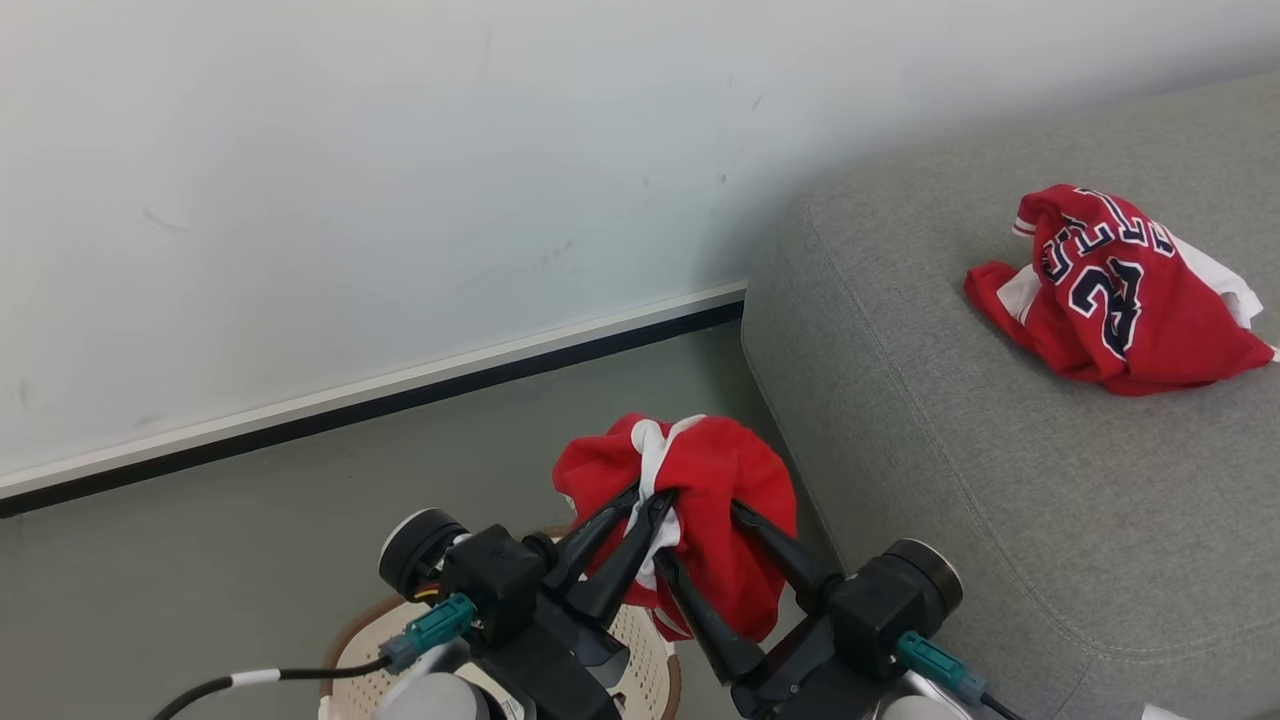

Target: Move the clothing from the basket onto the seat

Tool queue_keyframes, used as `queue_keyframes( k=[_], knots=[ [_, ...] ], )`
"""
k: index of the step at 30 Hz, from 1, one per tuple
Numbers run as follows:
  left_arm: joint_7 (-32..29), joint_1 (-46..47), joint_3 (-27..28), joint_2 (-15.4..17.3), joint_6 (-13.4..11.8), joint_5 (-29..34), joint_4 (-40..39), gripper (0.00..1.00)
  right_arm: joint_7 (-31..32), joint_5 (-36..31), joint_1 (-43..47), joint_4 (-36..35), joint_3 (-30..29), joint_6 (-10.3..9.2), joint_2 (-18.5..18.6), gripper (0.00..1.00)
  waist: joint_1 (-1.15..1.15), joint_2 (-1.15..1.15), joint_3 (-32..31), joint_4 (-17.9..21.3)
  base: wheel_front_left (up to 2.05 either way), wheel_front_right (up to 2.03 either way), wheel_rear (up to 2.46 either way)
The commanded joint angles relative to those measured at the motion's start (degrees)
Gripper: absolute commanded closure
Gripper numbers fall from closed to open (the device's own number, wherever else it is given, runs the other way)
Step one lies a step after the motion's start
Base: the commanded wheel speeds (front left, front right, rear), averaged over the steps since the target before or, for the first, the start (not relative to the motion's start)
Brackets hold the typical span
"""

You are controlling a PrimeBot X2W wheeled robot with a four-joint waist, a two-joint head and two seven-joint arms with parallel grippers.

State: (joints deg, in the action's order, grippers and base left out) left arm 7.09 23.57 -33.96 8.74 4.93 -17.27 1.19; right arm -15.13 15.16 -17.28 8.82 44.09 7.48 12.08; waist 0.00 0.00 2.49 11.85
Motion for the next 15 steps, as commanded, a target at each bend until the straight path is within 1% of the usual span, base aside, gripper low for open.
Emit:
queue_keyframes(
  k=[1,7,15],
  knots=[
    [-0.19,0.29,-0.2,0.23,0.03,0.04,-0.37,1.0,-0.03,-0.25,-0.19,-0.26,0.05,0.04,-0.16,1.0,0.0,0.0,0.03,-0.13,0.0,0.0,0.0],
    [-0.1,0.4,-0.64,0.85,0.27,-0.17,0.4,1.0,-0.03,0.05,0.25,-0.87,0.1,0.04,0.21,1.0,0.0,0.0,0.11,-0.37,0.0,0.0,0.0],
    [0.73,0.62,-0.78,1.15,-0.55,0.43,1.73,1.0,-0.04,0.41,1.03,-1.5,-0.27,0.03,0.6,1.0,0.0,0.0,-0.05,-0.6,0.0,0.0,0.0]
  ],
)
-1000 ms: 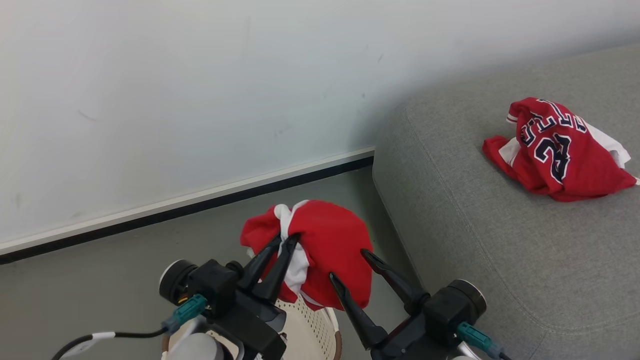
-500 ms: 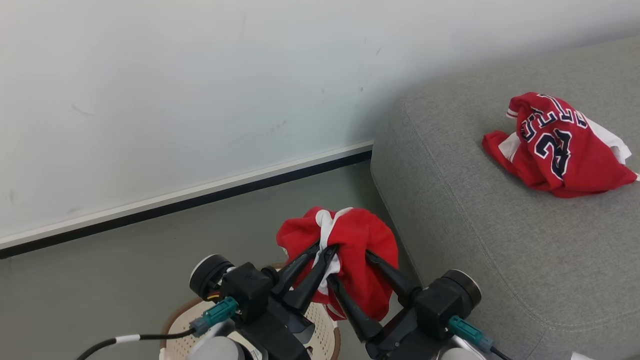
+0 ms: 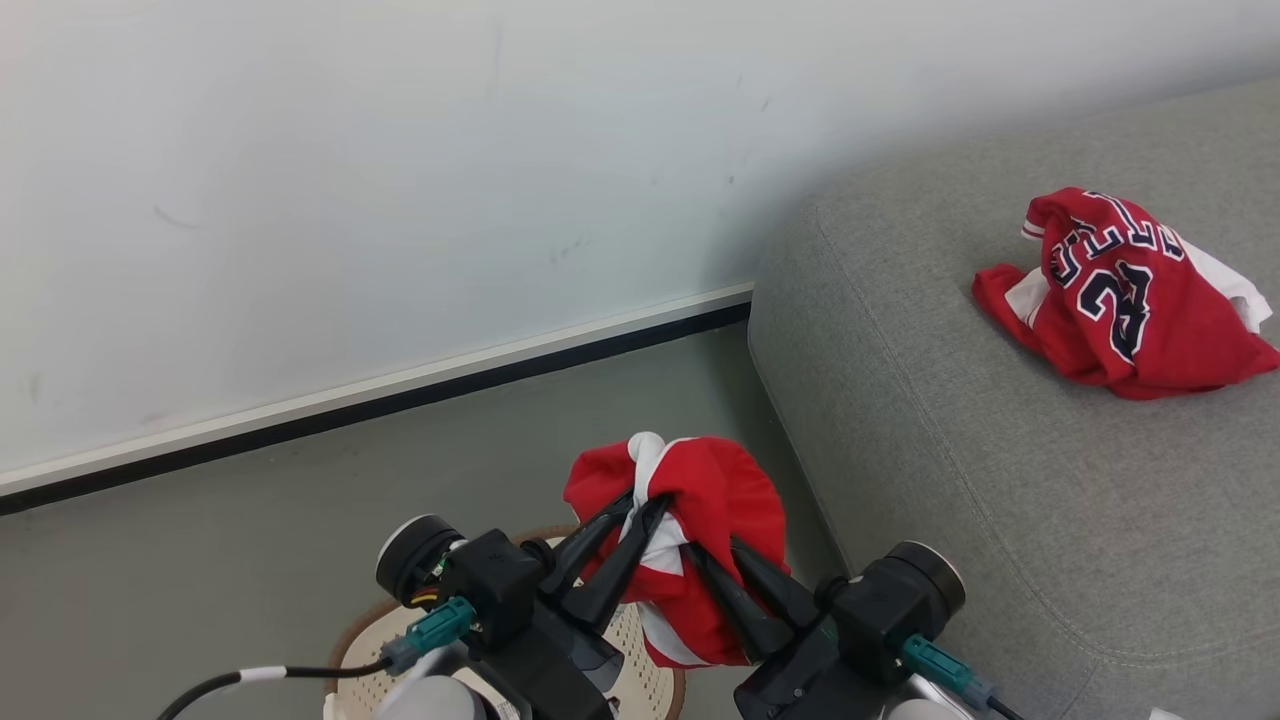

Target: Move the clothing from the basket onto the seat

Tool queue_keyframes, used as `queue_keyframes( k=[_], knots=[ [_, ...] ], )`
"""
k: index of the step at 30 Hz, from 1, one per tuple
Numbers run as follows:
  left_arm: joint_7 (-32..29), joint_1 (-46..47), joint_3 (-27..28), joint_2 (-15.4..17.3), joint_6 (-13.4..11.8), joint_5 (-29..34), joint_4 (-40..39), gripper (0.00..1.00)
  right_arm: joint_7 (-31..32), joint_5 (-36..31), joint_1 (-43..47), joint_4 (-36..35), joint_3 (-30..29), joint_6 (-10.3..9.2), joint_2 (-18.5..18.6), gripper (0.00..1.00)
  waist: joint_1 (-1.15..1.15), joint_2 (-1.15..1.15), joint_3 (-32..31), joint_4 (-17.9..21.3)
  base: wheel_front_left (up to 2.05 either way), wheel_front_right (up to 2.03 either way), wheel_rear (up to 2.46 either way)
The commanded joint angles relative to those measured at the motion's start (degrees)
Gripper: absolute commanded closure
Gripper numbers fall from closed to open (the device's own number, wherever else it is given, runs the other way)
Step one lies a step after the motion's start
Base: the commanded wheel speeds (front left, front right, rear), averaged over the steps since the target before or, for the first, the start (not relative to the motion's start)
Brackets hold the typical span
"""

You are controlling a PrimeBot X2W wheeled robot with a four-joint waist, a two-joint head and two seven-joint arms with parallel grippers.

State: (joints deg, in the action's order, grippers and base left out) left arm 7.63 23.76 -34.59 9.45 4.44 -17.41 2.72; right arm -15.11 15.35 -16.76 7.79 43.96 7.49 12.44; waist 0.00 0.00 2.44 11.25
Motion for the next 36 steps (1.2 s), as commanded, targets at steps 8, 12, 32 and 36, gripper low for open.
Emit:
queue_keyframes(
  k=[8,12,32,36],
  knots=[
    [-0.59,0.18,-0.9,0.58,0.17,-0.44,1.27,0.15,-0.07,-0.27,1.12,-0.62,-0.97,0.02,0.57,1.0,0.0,0.0,-0.07,-0.38,0.0,0.0,0.0],
    [-0.97,0.15,-1.15,0.42,0.09,-0.89,1.38,0.0,-0.07,-0.51,1.42,-0.78,-1.23,0.03,0.47,1.0,0.0,0.0,-0.11,-0.59,0.0,0.0,0.0],
    [-2.14,1.06,-1.69,2.3,-0.24,-1.25,-0.6,0.0,-0.07,-2.5,0.45,-2.48,-5.0,0.03,-0.81,1.0,0.0,0.0,2.28,3.68,0.0,0.0,0.0],
    [-2.34,1.65,-2.01,2.68,-0.14,-1.05,-0.93,0.0,-0.06,-3.22,0.43,-2.96,-6.63,0.03,-1.14,1.0,0.0,0.0,3.35,6.17,0.0,0.0,0.0]
  ],
)
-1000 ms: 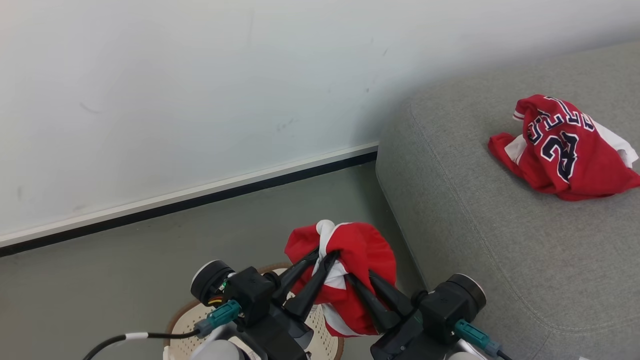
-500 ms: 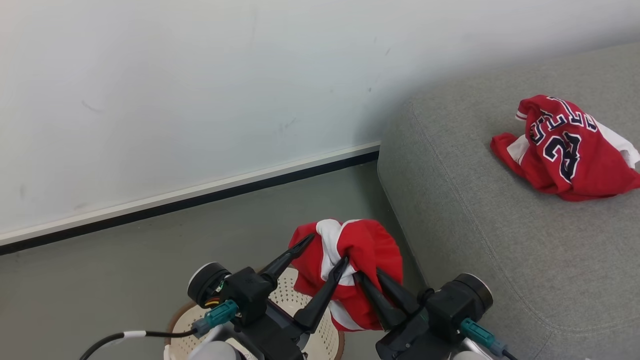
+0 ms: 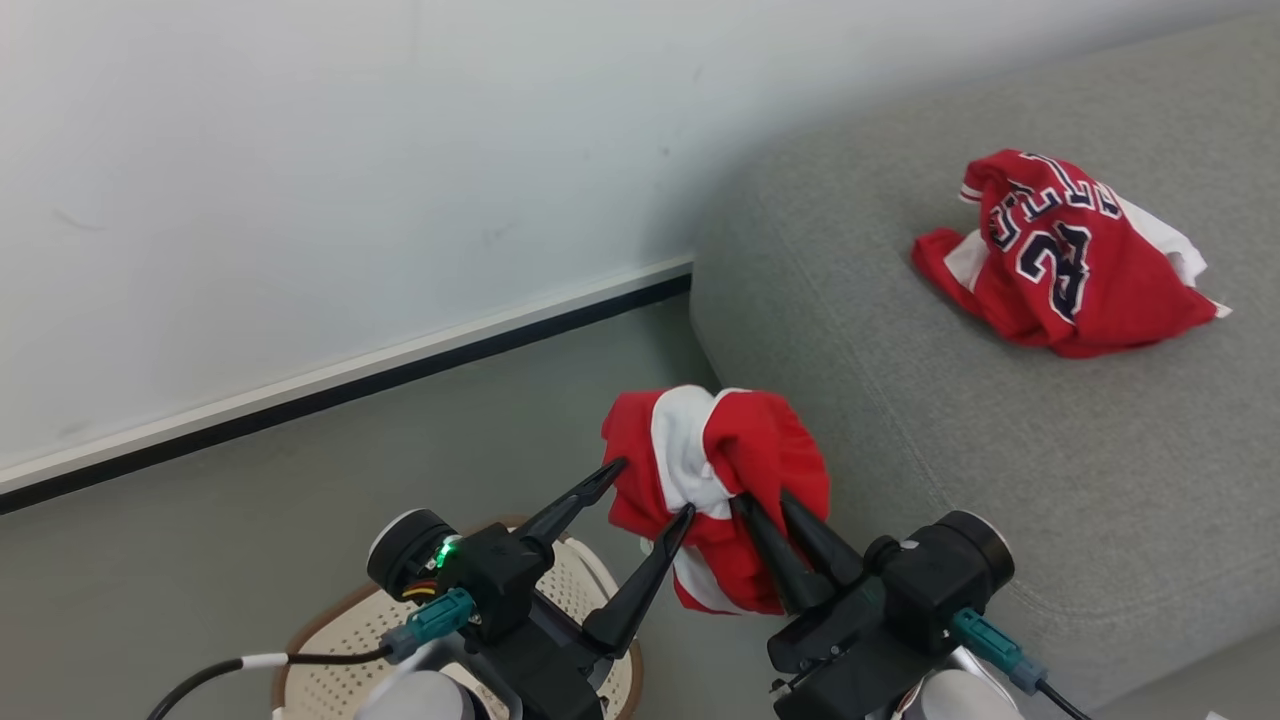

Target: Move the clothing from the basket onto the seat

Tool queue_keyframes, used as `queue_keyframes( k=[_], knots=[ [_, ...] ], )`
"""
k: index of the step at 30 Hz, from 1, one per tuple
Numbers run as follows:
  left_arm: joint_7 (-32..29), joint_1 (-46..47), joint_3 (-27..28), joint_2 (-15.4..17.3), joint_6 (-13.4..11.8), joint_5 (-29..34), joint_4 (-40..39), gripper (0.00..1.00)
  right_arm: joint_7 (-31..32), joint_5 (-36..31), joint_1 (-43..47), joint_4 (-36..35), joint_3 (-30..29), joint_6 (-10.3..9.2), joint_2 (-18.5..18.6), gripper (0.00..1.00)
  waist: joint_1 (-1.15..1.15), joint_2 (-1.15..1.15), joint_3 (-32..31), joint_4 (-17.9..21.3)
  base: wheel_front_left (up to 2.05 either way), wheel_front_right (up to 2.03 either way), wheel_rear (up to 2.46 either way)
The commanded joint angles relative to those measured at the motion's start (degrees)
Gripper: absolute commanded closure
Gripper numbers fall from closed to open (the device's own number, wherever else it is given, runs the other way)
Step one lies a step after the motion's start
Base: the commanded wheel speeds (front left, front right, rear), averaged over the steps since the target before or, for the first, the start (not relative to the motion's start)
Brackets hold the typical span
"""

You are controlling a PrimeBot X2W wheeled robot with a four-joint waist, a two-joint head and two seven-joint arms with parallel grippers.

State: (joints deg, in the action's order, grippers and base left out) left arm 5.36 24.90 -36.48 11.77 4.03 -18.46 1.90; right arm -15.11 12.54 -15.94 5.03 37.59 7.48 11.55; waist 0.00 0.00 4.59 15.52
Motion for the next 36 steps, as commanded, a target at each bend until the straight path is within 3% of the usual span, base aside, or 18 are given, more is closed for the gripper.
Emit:
queue_keyframes(
  k=[1,19,36],
  knots=[
    [-0.16,0.72,-0.24,0.43,0.27,0.09,-0.22,0.0,-0.07,-0.62,-0.29,-0.42,-0.72,0.04,-0.37,1.0,0.0,0.0,1.47,2.46,0.0,0.0,0.0],
    [-2.57,3.01,-1.19,3.28,0.44,0.63,-2.3,0.0,-0.05,-3.16,1.48,-3.51,-7.32,0.04,-2.96,1.0,0.0,0.0,6.19,14.36,0.0,0.0,0.0],
    [-3.98,8.24,-6.27,3.28,2.88,-1.14,-1.02,0.0,-0.05,-7.28,7.36,-8.39,-16.32,0.04,-6.43,1.0,0.0,0.0,9.92,16.32,0.0,0.0,0.0]
  ],
)
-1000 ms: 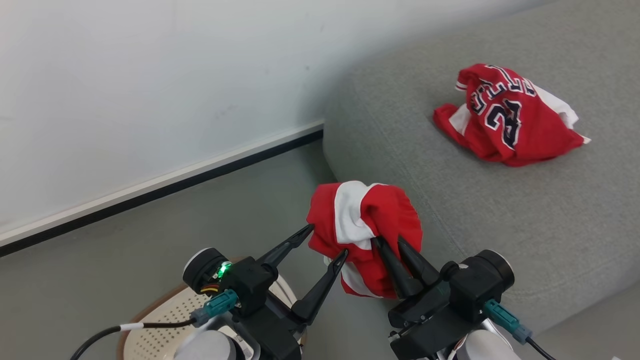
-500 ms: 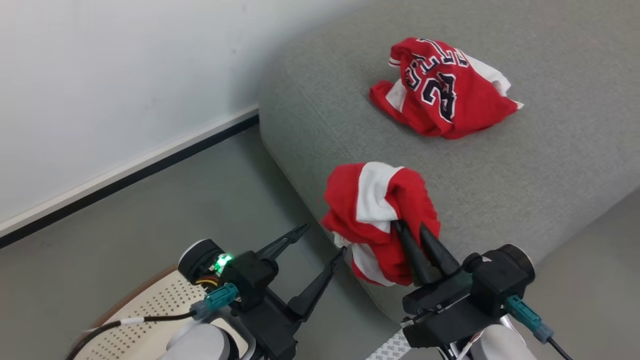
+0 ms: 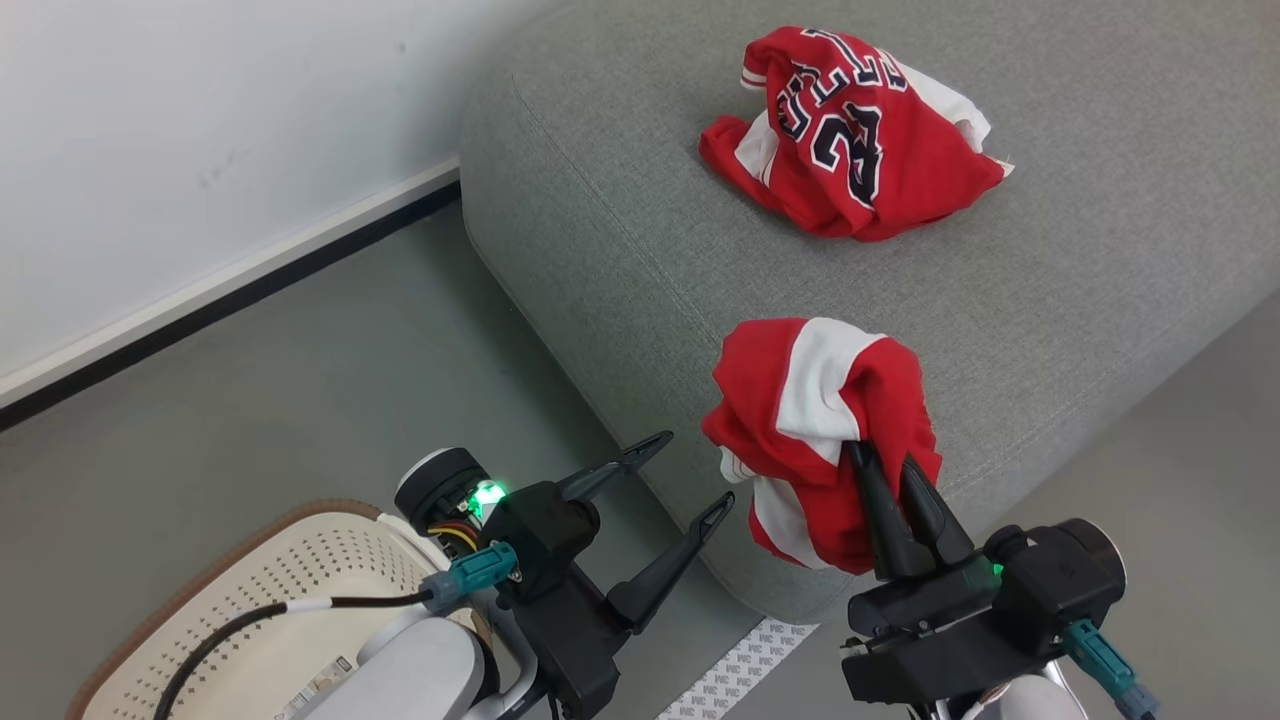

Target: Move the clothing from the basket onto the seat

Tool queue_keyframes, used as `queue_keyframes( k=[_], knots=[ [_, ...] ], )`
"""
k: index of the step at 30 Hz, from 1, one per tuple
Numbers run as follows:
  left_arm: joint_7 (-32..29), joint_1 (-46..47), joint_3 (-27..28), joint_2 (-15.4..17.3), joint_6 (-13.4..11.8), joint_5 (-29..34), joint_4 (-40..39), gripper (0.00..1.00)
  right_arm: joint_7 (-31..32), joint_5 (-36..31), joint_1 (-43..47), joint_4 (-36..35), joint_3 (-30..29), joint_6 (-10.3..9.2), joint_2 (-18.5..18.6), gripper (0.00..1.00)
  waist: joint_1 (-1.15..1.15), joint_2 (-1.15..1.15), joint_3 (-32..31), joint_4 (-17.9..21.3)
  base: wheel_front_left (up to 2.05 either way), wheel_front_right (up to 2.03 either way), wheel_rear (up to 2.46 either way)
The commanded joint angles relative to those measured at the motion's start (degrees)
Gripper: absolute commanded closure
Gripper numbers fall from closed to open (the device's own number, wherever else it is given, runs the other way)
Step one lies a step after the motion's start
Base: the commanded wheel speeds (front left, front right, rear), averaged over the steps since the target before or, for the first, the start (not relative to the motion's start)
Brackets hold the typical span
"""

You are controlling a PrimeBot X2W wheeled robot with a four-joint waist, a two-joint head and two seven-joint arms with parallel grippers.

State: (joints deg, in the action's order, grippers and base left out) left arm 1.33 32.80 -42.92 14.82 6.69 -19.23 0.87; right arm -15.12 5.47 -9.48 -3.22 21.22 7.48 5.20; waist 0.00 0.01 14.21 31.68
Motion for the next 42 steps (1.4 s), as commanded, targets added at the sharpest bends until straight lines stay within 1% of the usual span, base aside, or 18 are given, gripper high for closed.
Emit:
queue_keyframes(
  k=[1,8,14,19,24,27,31,36,42],
  knots=[
    [0.05,0.56,-0.09,0.3,0.15,-0.51,0.15,0.0,-0.04,-0.45,1.03,-0.36,-0.24,0.04,-0.25,1.0,0.0,-0.01,0.55,0.2,0.0,0.0,0.0],
    [-0.07,1.45,-0.93,1.71,0.44,-1.45,0.38,0.0,-0.04,-1.24,0.33,-1.28,-1.07,0.04,-1.32,1.0,0.0,-0.01,2.24,0.22,0.06,0.06,0.06],
    [-0.97,2.45,-0.65,2.97,0.17,-1.31,-1.43,0.0,-0.04,-2.02,-1.99,-3.58,-2.97,0.04,-1.97,1.0,0.0,-0.01,5.02,0.25,0.01,0.01,0.01],
    [-2.66,3.7,-0.43,5.15,0.28,-0.78,-3.62,0.0,-0.03,-2.0,-6.97,-5.29,-5.58,0.04,-2.29,1.0,0.0,-0.01,9.41,0.08,0.0,0.0,0.0],
    [-4.88,5.49,0.1,8.23,0.39,-0.04,-6.8,0.0,-0.04,-1.01,-14.98,-6.53,-8.33,0.03,-2.32,1.0,0.0,-0.01,14.86,-0.34,0.0,0.0,0.0],
    [-6.75,6.34,0.62,10.34,0.33,0.78,-8.94,0.0,-0.03,-0.83,-20.49,-6.98,-10.39,0.03,-0.98,1.0,0.0,-0.01,18.27,-0.64,0.0,0.0,0.0],
    [-8.57,7.88,1.47,12.35,0.06,1.26,-11.79,0.0,-0.03,0.0,-27.93,-7.68,-13.8,0.03,0.89,1.0,0.0,-0.01,22.33,-1.34,0.0,0.0,0.0],
    [-9.81,9.67,1.23,13.81,0.3,1.26,-14.17,0.0,-0.03,-0.41,-35.3,-7.85,-18.26,0.03,4.19,1.0,0.0,-0.01,25.99,-3.19,0.0,0.0,0.0],
    [-10.82,12.22,0.49,14.87,0.58,1.09,-16.35,0.0,-0.03,-0.32,-41.33,-7.66,-25.23,0.03,8.51,1.0,0.0,-0.01,29.53,-4.67,0.0,0.0,0.0]
  ],
)
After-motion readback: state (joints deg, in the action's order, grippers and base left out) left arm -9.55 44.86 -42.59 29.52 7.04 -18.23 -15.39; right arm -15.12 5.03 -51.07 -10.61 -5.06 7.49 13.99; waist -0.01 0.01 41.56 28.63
